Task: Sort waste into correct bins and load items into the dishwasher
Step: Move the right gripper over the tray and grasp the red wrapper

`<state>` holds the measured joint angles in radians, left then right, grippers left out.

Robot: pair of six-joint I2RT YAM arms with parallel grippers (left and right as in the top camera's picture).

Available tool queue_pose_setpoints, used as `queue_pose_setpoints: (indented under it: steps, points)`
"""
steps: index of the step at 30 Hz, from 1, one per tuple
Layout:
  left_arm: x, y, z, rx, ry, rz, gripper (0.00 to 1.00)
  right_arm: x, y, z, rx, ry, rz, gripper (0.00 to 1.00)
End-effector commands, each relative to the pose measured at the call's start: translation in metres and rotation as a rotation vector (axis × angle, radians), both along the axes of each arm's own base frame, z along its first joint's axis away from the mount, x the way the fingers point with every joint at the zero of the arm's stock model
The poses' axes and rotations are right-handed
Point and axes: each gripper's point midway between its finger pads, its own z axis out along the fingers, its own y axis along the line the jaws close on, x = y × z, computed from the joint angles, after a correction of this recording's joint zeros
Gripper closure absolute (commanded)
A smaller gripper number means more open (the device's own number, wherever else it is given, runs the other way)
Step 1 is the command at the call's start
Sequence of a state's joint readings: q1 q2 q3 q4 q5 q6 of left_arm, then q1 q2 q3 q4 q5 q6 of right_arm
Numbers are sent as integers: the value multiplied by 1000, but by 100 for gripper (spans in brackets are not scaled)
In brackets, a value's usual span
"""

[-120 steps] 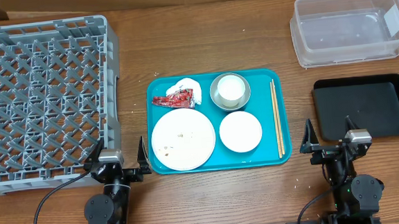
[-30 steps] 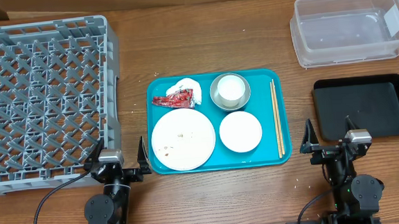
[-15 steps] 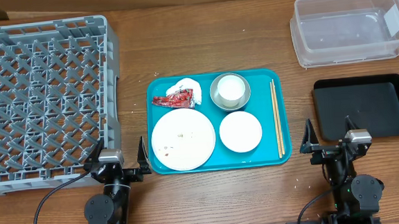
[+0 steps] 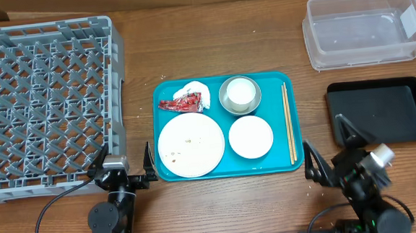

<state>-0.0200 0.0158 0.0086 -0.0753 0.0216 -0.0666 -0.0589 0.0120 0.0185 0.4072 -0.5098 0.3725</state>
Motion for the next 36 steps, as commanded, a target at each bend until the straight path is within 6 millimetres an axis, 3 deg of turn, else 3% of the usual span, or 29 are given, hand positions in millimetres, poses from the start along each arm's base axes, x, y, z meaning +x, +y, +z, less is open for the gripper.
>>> queue_pose_setpoints:
  steps: [1, 5, 7, 10, 14, 16, 20, 23, 26, 32, 36]
  points:
    - [0, 1, 0, 23, -6, 1, 0, -32, 15, 32, 86, -108, 169, 0]
    - [0, 1, 0, 23, -6, 1, 0, -83, 18, 78, 44, -427, 183, 0]
    - [0, 1, 0, 23, -7, 1, 0, -101, 5, 97, 129, -526, 155, 0]
    - [0, 1, 0, 23, -6, 1, 0, -95, -11, 107, 278, -475, 147, 0]
    - [0, 1, 0, 23, -7, 1, 0, -89, -16, 124, 299, -431, 122, 0]
    - [0, 1, 0, 23, -7, 1, 0, -86, -15, 138, 285, -412, 108, 0]
    - [0, 1, 0, 23, -7, 1, 0, -81, 4, 185, 103, -438, 114, 0]
    - [0, 1, 0, 22, -6, 1, 0, -62, 26, 211, -41, -406, 200, 0]
    - [0, 1, 0, 23, -7, 1, 0, -25, 48, 230, -155, -284, 353, 0]
    - [0, 1, 0, 23, -7, 1, 0, 52, 78, 242, -265, -29, 645, 0]
    - [0, 1, 0, 23, -6, 1, 0, 90, 115, 234, -310, 53, 789, 0]
